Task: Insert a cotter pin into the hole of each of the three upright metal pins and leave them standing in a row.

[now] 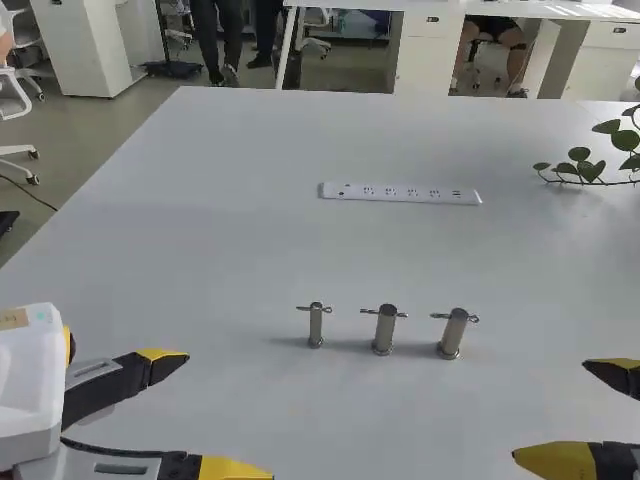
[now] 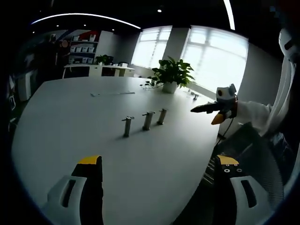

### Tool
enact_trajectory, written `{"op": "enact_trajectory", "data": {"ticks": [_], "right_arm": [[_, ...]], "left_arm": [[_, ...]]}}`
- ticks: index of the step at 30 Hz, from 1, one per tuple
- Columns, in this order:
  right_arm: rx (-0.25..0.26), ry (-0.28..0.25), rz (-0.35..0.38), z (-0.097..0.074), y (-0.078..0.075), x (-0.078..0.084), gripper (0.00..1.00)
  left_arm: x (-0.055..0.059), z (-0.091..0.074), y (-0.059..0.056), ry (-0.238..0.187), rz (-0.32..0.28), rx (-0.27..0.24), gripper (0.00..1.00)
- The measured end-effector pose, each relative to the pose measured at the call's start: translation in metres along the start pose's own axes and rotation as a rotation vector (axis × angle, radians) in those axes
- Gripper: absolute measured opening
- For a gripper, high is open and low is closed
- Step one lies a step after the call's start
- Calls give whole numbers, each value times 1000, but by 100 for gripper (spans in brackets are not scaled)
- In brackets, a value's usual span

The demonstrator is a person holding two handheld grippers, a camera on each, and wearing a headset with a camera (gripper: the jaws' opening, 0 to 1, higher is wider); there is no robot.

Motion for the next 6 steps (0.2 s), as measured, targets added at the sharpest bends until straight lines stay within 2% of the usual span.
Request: {"op": "enact_trajectory", "data": {"ticks": [6], "right_arm": [[0,36,15,1,10,8,98]], "left_arm": [[4,-10,-2,-15,-32,-21,99]]}}
Point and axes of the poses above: the centre of the closed fingertips' face, and the gripper's own axes: z roughly forward along the fingers, y roughly to its left, x roughly out of its underside, the point moved 1 cm from there along -z, roughly backward along the fingers, and after that the axes turned 11 degrees about y, right-handed, at the moved point
